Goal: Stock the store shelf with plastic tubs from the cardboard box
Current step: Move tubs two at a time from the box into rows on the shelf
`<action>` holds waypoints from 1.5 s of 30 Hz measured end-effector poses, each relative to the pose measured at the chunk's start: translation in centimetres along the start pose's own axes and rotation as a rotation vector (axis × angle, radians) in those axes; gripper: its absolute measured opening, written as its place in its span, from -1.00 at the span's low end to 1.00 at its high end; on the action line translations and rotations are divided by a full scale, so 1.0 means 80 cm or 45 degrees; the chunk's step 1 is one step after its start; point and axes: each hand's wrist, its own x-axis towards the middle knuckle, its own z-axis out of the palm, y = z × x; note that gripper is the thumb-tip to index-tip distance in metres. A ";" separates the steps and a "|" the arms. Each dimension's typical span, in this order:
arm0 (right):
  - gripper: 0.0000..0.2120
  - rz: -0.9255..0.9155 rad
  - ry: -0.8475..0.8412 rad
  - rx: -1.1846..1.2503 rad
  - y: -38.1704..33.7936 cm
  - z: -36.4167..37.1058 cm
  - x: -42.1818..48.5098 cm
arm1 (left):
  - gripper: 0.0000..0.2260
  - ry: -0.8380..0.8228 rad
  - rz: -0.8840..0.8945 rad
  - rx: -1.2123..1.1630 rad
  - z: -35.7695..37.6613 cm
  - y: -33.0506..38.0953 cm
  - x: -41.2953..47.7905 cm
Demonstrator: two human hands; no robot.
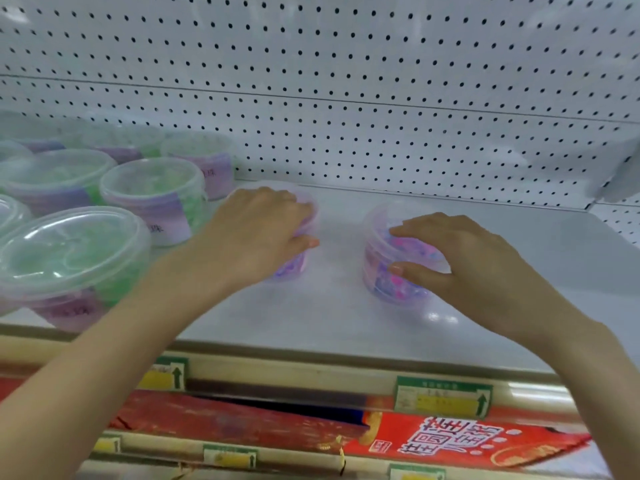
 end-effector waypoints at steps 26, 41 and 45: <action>-0.60 0.082 -0.120 0.284 0.027 0.043 0.185 | -0.58 -0.518 0.096 0.066 -0.002 -0.120 0.122; -0.79 0.177 0.001 0.538 0.027 0.065 0.229 | -0.49 -0.423 0.041 0.023 0.025 -0.160 0.144; -0.74 0.129 -0.100 0.325 0.026 0.061 0.233 | -0.49 -0.427 0.057 -0.038 0.035 -0.169 0.152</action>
